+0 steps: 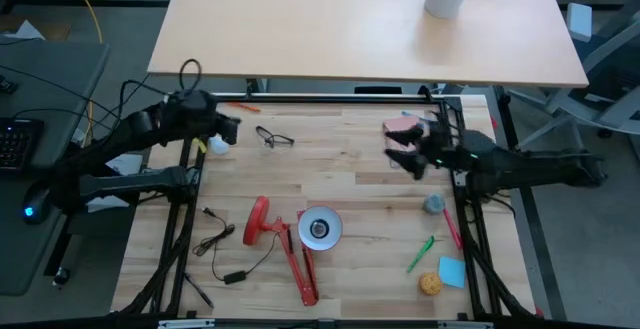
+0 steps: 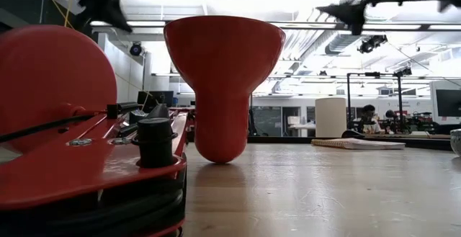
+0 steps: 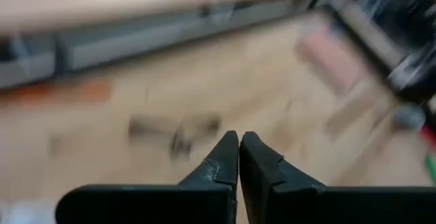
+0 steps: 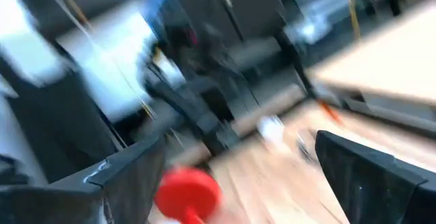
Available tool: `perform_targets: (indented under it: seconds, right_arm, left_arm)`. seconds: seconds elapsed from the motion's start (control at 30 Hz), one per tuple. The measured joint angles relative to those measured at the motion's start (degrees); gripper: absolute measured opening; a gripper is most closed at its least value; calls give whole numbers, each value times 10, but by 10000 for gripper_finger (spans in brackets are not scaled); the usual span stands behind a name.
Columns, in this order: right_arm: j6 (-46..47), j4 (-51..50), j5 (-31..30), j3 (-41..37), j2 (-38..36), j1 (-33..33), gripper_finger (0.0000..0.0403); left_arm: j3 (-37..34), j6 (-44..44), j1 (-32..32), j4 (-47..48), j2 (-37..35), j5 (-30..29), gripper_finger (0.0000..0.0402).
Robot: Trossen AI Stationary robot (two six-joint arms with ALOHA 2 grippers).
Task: Screw lightbulb
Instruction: Insert the lightbulb into the lamp
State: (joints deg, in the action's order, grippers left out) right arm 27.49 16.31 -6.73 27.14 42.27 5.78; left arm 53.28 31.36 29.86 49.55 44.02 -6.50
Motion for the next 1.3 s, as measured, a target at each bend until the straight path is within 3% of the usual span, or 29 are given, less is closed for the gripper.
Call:
perform_targets:
  seconds: [0.13, 0.23, 0.4, 0.57, 0.83, 1.13, 1.3]
  right_arm:
    - [32, -69, -2, 83, 85, 19, 367]
    - [57, -71, -2, 127, 132, 24, 367]
    - [48, -75, 10, 172, 184, 22, 367]
    - [96, -90, 13, 185, 215, 22, 367]
    - [80, -201, -3, 186, 230, 23, 367]
    - [60, -260, 14, 186, 238, 26, 367]
    - [52, -265, 14, 186, 238, 26, 367]
  left_arm:
    - [0, 6, 29, 112, 19, 86, 46]
    - [0, -14, 32, 158, 33, 98, 94]
    - [0, 9, 32, 165, 60, 21, 175]
    - [0, 105, 32, 169, 87, -53, 227]
    - [-5, 306, 32, 189, 119, -163, 241]
    - [-148, 508, 35, 95, 137, -140, 241]
    - [-195, 579, 40, 49, 137, -161, 241]
